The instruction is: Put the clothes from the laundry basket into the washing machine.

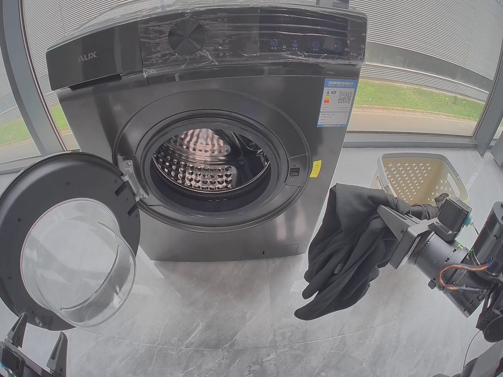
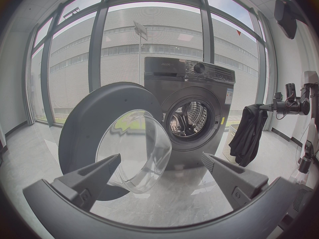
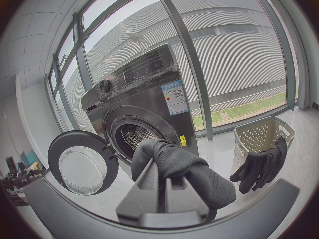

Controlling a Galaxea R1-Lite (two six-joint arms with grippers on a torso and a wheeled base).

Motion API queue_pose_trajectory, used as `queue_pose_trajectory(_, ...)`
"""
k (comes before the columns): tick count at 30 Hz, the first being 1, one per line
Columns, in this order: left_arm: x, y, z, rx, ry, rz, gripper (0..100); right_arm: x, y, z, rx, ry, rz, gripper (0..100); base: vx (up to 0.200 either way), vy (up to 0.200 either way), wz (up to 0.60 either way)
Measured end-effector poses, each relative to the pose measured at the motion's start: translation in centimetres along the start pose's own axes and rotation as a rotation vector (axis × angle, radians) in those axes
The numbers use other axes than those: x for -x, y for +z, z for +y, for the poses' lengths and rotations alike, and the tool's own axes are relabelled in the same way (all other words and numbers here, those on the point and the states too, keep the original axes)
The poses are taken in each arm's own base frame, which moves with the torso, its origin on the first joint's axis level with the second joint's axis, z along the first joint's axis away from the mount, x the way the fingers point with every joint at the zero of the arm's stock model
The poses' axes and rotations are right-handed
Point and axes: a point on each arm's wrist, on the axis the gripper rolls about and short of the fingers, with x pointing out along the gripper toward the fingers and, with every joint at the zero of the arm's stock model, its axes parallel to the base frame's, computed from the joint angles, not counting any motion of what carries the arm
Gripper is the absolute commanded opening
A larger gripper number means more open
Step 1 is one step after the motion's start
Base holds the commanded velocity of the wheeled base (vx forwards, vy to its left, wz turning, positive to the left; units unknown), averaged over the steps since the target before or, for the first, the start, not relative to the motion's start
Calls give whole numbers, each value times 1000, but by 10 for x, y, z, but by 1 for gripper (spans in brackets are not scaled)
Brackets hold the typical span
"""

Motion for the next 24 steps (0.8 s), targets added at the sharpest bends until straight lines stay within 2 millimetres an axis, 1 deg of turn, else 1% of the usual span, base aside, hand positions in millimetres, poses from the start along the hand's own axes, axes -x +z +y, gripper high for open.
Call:
queue_pose_trajectory(4,0,0,0,1,0,0,100,0,-1,0,0,0,3,0,0,0,0)
queue_pose_trajectory(10,0,0,0,0,0,0,100,0,-2,0,-4,1,7,0,200,0,0)
queue_pose_trajectory(24,0,0,0,1,3,0,100,0,-2,0,-4,1,11,0,0,0,0)
